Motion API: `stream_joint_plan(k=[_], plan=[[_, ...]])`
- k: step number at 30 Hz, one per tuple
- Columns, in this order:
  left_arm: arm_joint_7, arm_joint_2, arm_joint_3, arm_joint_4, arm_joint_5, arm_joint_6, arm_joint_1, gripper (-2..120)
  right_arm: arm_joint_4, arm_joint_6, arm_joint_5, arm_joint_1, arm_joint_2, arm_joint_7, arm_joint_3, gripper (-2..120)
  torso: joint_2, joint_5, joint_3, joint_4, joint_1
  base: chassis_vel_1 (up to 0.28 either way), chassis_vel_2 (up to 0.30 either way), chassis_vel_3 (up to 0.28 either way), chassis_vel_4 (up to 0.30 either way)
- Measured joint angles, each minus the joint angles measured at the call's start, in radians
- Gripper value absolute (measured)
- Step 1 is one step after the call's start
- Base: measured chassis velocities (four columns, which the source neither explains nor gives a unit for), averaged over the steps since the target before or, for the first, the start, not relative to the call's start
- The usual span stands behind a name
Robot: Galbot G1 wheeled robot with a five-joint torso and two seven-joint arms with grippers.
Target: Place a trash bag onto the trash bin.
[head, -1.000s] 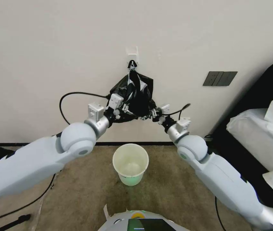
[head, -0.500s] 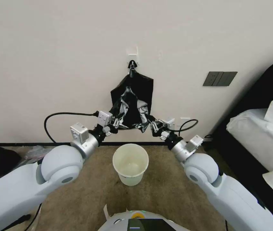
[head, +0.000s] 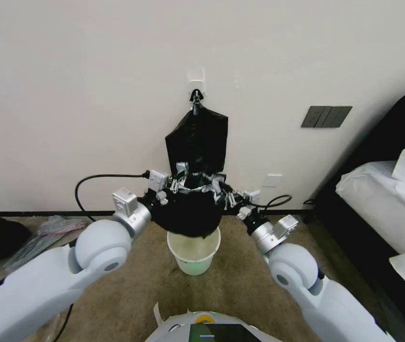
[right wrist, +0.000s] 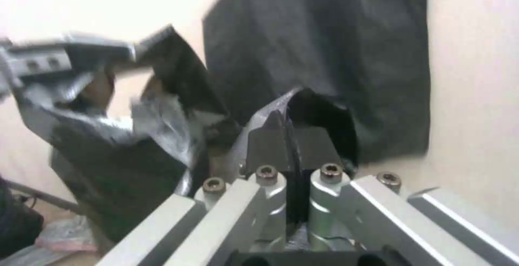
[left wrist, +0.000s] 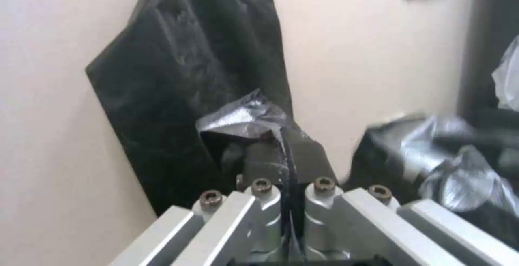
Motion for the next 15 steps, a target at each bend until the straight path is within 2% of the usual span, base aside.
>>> stream_joint_plan(k=[2,3,5,7,10,15], plan=[[0.001,-0.056,0.024,0.035,0.036,-0.004,0.009,0,-0.056,0.052,-0.052,-0.039,0.036,0.000,-0.016,0,0.000,0.0001,0.000,-0.0006,0.000,0.000,0.000,0.000,0.000],[0.001,-0.056,0.024,0.035,0.036,-0.004,0.009,0,-0.056,0.052,-0.052,-0.039,0.036,0.000,-0.016,0,0.000,0.0001,0.000,-0.0006,0.000,0.000,0.000,0.000,0.000],[0.004,-0.097,0.042,0.071,0.078,-0.017,0.025,0,-0.089,0.075,-0.077,-0.045,0.052,-0.001,-0.012,0,0.000,0.0003,0.000,-0.0004,0.000,0.000,0.000,0.000,0.000],[0.006,-0.122,0.054,0.092,0.104,-0.025,0.032,0,-0.100,0.082,-0.079,-0.040,0.055,0.001,-0.005,0,0.000,-0.0001,0.000,-0.0002,0.000,0.000,0.000,0.000,0.000],[0.005,-0.198,0.091,0.134,0.143,-0.034,0.024,0,-0.106,0.090,-0.069,-0.015,0.047,0.023,0.026,0,0.000,-0.0002,0.000,-0.0002,0.000,0.000,0.000,0.000,0.000],[0.005,-0.234,0.124,0.165,0.157,-0.051,-0.005,0,-0.086,0.086,-0.060,-0.008,0.035,0.027,0.040,0,0.000,0.0002,0.000,-0.0005,0.000,0.000,0.000,0.000,0.000]])
